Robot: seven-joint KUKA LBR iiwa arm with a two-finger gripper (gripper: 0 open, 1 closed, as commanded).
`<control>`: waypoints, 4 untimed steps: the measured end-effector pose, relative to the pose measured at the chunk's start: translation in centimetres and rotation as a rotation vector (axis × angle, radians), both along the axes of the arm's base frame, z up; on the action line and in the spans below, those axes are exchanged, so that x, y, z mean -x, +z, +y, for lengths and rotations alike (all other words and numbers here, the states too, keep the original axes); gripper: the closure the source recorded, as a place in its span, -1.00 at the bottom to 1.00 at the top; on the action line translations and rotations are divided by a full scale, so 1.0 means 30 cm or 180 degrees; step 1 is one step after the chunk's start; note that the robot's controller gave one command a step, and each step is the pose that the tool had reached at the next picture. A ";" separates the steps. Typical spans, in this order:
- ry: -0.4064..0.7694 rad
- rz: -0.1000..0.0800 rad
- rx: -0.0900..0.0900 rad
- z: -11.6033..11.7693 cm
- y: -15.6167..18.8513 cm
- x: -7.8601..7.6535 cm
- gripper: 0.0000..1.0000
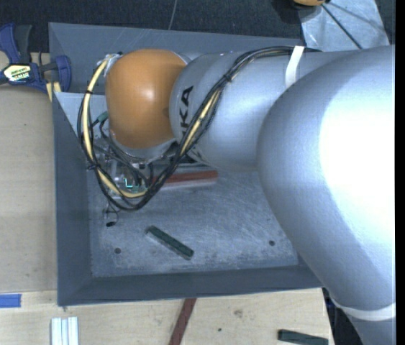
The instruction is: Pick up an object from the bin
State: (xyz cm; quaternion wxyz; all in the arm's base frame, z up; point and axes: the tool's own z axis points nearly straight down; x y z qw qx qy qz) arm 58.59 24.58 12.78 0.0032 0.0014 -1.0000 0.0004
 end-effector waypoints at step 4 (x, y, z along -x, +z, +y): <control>-0.0083 -0.0030 -0.0004 -0.213 -0.168 0.035 -1.00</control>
Offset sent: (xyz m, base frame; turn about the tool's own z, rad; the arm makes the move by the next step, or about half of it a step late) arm -0.0098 -0.0322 -0.0566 0.0865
